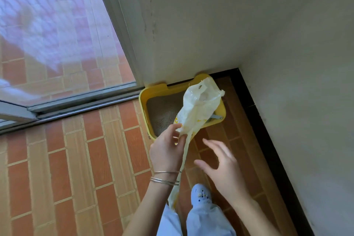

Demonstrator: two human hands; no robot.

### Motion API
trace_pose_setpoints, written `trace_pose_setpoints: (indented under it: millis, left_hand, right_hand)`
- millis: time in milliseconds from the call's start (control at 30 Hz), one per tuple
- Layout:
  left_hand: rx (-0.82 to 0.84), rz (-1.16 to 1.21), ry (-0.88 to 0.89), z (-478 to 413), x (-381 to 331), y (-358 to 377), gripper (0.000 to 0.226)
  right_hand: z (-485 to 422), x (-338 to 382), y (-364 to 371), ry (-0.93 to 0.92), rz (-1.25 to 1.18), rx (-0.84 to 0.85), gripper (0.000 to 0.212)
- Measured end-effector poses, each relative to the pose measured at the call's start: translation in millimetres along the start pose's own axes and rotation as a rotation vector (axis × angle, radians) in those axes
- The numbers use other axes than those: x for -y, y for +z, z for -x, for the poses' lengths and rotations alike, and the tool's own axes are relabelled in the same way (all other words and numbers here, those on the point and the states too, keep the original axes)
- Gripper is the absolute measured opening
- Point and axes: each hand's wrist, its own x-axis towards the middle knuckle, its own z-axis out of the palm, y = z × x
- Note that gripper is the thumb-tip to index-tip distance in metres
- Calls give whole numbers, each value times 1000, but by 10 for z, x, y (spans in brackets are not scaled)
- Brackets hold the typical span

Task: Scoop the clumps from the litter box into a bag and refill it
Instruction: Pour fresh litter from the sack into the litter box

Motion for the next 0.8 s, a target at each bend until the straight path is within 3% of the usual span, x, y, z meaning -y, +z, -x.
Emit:
trace_pose_setpoints:
  millis: [100, 200, 300, 600, 700, 800]
  left_hand:
    - [65, 58, -176, -30, -80, 16, 6]
    - [105, 70, -243, -62, -109, 71, 5]
    - [130, 97, -261, -86, -155, 145, 14]
    - [189, 221, -274, -136, -225, 266, 23]
    - [237, 320, -239, -139, -222, 272, 14]
    - [275, 372, -193, -102, -116, 234, 29]
  right_hand:
    - [134, -148, 256, 145, -14, 112, 59]
    - [157, -263, 477, 332, -117, 199, 90]
    - [132, -368, 640, 388, -165, 207, 71]
    - [-42, -487, 653, 319, -37, -75, 19]
    - [-34, -513, 556, 289, -12, -91, 15]
    - [0, -515, 442, 259, -40, -59, 18]
